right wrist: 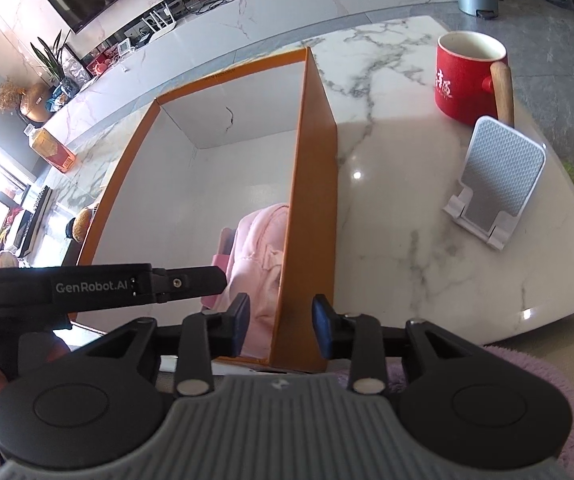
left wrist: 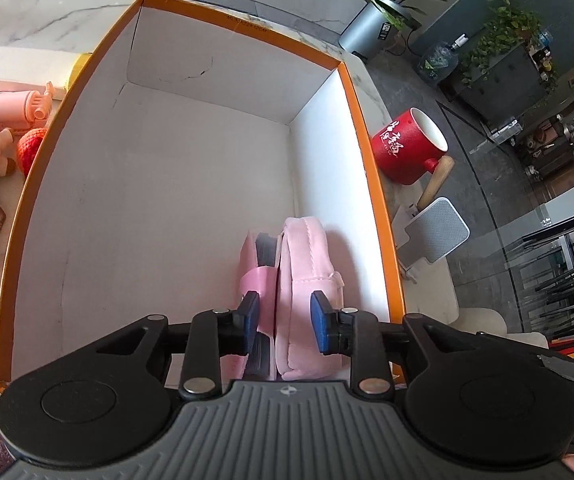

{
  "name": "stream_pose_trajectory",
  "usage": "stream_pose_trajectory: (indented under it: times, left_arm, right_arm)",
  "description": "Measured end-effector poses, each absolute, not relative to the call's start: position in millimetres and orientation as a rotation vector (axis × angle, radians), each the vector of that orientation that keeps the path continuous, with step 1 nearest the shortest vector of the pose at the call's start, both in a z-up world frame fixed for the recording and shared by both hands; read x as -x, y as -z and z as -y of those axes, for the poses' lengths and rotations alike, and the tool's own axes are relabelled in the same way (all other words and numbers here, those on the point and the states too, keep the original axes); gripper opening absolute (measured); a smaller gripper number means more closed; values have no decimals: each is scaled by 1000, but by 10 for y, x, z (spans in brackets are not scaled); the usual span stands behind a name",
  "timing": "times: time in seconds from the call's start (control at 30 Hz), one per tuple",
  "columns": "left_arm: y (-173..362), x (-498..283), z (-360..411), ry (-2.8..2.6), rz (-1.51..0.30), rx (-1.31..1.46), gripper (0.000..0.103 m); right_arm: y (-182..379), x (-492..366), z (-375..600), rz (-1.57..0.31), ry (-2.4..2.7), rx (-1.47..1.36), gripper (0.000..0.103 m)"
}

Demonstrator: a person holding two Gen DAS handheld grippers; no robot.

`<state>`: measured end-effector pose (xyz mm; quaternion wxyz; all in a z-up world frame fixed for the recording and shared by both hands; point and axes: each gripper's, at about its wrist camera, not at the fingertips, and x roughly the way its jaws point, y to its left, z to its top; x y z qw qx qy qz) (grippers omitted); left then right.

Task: Organize objects
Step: 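Lower the pink card holder beside the pink bag with the left gripper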

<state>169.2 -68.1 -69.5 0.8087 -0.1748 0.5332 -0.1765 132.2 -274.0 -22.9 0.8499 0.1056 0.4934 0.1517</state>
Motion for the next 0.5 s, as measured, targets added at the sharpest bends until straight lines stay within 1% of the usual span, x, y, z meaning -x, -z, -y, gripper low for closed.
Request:
stream_pose_trajectory:
  times: [0.07,0.37,0.47,0.5]
  left_arm:
    - [718,-1698,685,381,-1143,367,33]
    - [798,-1698,744,362,-1133,273,31]
    - [809,-1704,755,362,-1121,236,23]
    - [798,-1688,767,346,-1109,207,18]
  right_arm:
    - [220,-1313,2718,-1036,-320,-213,39]
    - [308,-1311,2703,-1060,-289,-191,39]
    - [323,-1326,2704,-1063,-286,-192,39]
    - [325,-1334,2700,-1063,-286,-194,39]
